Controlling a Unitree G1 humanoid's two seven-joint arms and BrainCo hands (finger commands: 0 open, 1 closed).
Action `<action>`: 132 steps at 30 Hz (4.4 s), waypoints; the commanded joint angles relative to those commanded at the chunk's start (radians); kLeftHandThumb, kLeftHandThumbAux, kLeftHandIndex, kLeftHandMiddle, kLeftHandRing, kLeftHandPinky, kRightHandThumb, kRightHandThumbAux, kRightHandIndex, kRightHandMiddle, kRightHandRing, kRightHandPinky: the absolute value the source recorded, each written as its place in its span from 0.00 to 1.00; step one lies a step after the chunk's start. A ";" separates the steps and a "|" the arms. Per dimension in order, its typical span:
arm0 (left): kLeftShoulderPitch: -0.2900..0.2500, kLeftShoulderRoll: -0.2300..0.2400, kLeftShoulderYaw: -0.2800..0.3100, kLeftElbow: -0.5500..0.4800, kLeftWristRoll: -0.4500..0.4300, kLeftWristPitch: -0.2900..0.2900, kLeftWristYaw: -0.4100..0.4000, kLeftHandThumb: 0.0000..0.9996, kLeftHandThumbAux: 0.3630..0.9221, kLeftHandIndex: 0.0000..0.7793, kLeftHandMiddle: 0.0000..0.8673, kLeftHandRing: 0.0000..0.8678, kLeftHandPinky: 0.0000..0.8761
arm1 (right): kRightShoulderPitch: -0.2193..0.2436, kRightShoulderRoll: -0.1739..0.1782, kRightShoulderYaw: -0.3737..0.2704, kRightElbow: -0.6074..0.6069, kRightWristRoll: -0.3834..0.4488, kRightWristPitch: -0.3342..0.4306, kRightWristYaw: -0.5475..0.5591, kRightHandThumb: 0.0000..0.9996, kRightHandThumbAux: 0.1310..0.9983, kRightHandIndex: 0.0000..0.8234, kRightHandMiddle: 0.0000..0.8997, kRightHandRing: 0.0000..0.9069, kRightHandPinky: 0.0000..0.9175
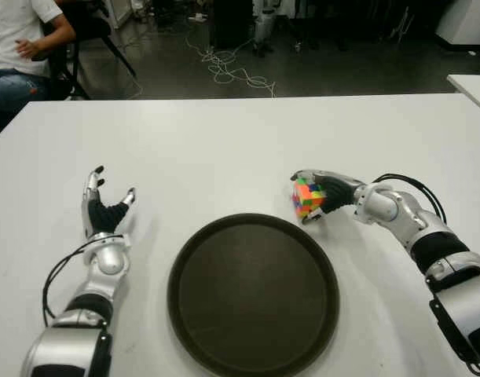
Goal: Pick up the Rubik's Cube and put it in the plate
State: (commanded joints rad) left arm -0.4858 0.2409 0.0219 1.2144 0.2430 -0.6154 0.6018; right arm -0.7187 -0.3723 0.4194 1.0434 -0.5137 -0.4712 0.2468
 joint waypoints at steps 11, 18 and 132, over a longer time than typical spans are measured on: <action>0.000 0.001 -0.003 -0.004 0.003 0.008 0.005 0.00 0.69 0.15 0.13 0.13 0.10 | 0.003 0.014 0.023 0.031 -0.027 0.028 -0.038 0.00 0.62 0.06 0.08 0.08 0.03; -0.002 0.002 -0.003 -0.002 0.003 0.011 0.008 0.00 0.74 0.17 0.14 0.15 0.13 | 0.009 0.016 0.025 0.026 -0.028 0.035 -0.054 0.00 0.61 0.05 0.08 0.07 0.01; -0.001 0.006 0.004 0.008 -0.004 -0.012 -0.002 0.00 0.76 0.19 0.17 0.17 0.14 | 0.098 0.151 -0.271 0.008 0.250 -0.128 -0.337 0.16 0.72 0.78 0.92 0.93 0.90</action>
State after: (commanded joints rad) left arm -0.4868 0.2466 0.0262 1.2228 0.2391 -0.6271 0.5994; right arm -0.6203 -0.2209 0.1483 1.0513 -0.2638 -0.5994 -0.0899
